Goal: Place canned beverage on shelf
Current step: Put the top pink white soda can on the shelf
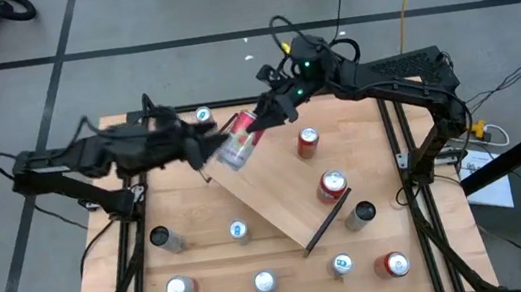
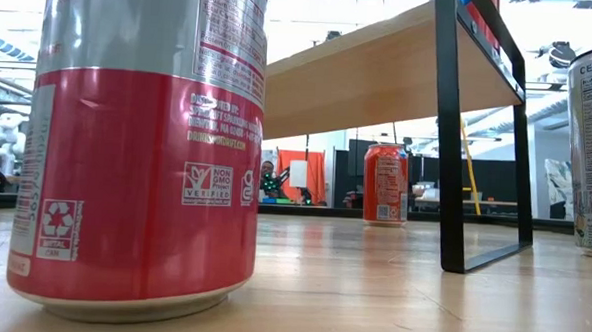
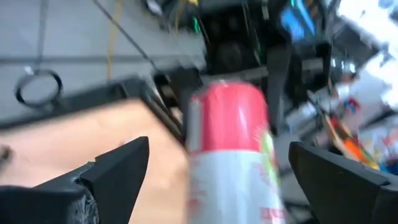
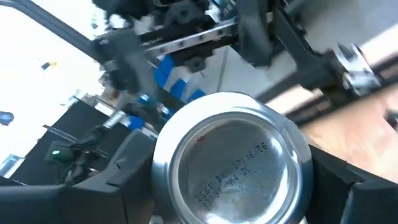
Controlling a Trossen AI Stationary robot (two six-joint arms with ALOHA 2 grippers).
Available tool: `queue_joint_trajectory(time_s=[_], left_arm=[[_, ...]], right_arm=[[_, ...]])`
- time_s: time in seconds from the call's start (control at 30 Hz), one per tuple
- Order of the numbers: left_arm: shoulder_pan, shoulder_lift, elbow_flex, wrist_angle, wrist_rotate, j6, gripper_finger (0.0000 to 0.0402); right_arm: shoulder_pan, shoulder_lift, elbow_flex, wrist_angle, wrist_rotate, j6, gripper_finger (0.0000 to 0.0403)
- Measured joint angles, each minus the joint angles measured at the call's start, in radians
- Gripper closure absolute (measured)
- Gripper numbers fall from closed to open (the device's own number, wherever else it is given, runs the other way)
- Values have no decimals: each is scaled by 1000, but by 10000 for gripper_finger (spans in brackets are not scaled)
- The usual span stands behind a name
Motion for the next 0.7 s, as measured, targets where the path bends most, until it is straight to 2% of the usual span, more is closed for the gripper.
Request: queue_joint_trajectory(time_s=[0.1, 0.27, 0.5, 0.7], left_arm=[[0, -40, 0, 81, -80, 77, 13], [0, -83, 0, 287, -175, 299, 13], [0, -90, -1, 475, -191, 562, 13], [0, -76, -2, 507, -191, 604, 13]], right_arm=[[-2, 0, 0, 105, 2, 45, 124], [-1, 0, 0, 322, 18, 144, 124], [-1, -1, 0, 632, 178, 267, 124], [-1, -2, 0, 804, 351, 285, 124]])
